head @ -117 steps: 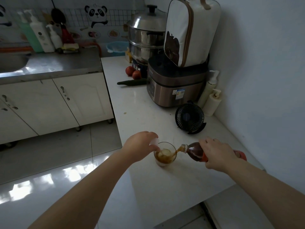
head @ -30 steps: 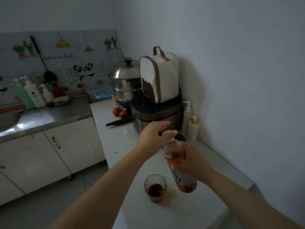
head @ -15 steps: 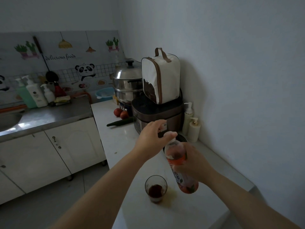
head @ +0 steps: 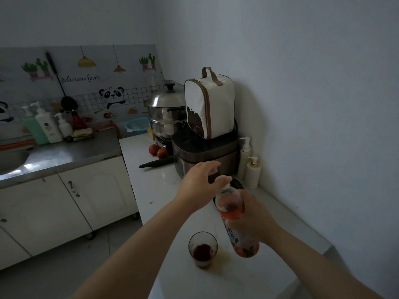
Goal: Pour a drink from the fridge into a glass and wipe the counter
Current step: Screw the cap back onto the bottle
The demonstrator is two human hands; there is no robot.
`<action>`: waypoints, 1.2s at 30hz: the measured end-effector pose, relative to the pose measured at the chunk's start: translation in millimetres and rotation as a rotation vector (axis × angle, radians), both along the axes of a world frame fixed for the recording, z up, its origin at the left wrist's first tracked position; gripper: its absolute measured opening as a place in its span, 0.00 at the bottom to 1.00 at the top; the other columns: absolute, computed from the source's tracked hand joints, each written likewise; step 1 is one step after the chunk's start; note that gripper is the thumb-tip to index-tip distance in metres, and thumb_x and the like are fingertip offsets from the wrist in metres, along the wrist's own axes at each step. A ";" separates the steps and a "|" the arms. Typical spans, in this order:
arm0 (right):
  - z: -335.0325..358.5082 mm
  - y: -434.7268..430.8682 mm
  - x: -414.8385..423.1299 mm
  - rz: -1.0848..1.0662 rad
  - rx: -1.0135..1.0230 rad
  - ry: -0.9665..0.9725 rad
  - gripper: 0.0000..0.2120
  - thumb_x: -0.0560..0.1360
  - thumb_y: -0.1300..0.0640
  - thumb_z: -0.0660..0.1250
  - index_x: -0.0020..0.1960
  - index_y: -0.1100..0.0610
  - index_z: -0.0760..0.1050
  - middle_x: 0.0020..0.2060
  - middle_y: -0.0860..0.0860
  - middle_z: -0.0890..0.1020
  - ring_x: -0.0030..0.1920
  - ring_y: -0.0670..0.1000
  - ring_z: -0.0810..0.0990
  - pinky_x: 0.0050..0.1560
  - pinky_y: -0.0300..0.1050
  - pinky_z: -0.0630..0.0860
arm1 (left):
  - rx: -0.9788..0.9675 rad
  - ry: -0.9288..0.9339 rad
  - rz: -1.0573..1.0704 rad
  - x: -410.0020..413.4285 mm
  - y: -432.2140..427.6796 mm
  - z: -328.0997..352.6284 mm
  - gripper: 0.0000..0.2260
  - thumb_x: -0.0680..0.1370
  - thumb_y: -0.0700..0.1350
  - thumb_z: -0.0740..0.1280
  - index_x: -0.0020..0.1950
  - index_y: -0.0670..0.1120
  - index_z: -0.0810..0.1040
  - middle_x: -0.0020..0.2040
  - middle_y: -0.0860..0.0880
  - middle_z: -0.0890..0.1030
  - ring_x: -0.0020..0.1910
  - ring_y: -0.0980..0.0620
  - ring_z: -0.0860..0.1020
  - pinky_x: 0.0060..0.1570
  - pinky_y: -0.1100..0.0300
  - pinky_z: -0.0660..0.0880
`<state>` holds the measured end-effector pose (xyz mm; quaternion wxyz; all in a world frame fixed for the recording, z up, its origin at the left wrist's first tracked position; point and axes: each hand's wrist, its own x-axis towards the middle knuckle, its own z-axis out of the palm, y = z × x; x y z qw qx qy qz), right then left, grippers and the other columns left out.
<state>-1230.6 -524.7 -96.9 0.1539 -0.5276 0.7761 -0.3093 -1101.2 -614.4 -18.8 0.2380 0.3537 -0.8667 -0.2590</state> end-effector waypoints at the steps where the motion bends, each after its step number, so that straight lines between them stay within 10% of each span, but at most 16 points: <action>1: 0.9 -0.1 -0.1 -0.004 0.008 0.002 0.28 0.61 0.49 0.72 0.58 0.48 0.68 0.52 0.45 0.73 0.52 0.47 0.74 0.50 0.42 0.75 | -0.039 -0.011 0.007 -0.8 1.1 -0.1 0.20 0.76 0.57 0.65 0.65 0.52 0.74 0.58 0.54 0.78 0.55 0.58 0.75 0.52 0.61 0.73; 9: 11.6 16.6 -1.3 -0.044 0.021 -0.018 0.19 0.62 0.54 0.72 0.50 0.48 0.70 0.42 0.46 0.78 0.42 0.47 0.79 0.42 0.40 0.79 | 0.022 -0.090 -0.245 -6.6 6.3 3.1 0.18 0.79 0.39 0.63 0.69 0.50 0.72 0.66 0.51 0.75 0.66 0.53 0.72 0.62 0.63 0.68; 14: 29.1 38.7 -0.7 -0.055 -0.024 0.046 0.17 0.65 0.62 0.69 0.36 0.42 0.67 0.31 0.45 0.78 0.33 0.45 0.78 0.33 0.38 0.78 | 0.011 -0.003 -0.119 -22.4 21.4 1.8 0.22 0.76 0.57 0.65 0.67 0.52 0.71 0.59 0.54 0.76 0.57 0.57 0.74 0.55 0.63 0.70; 20: 7.5 59.0 -20.6 -0.250 0.052 0.016 0.26 0.56 0.46 0.69 0.53 0.48 0.70 0.46 0.46 0.79 0.43 0.46 0.79 0.42 0.43 0.79 | -0.106 -0.038 -0.216 -42.6 39.8 -0.3 0.11 0.78 0.50 0.63 0.53 0.46 0.80 0.50 0.50 0.82 0.50 0.53 0.78 0.51 0.57 0.75; 36: -7.9 109.2 36.8 -0.589 -0.009 -0.010 0.20 0.55 0.45 0.70 0.46 0.44 0.70 0.43 0.42 0.77 0.41 0.42 0.77 0.40 0.41 0.78 | -0.249 -0.089 -0.619 -22.2 58.2 -0.7 0.13 0.78 0.50 0.63 0.57 0.44 0.79 0.54 0.48 0.80 0.55 0.48 0.75 0.57 0.53 0.71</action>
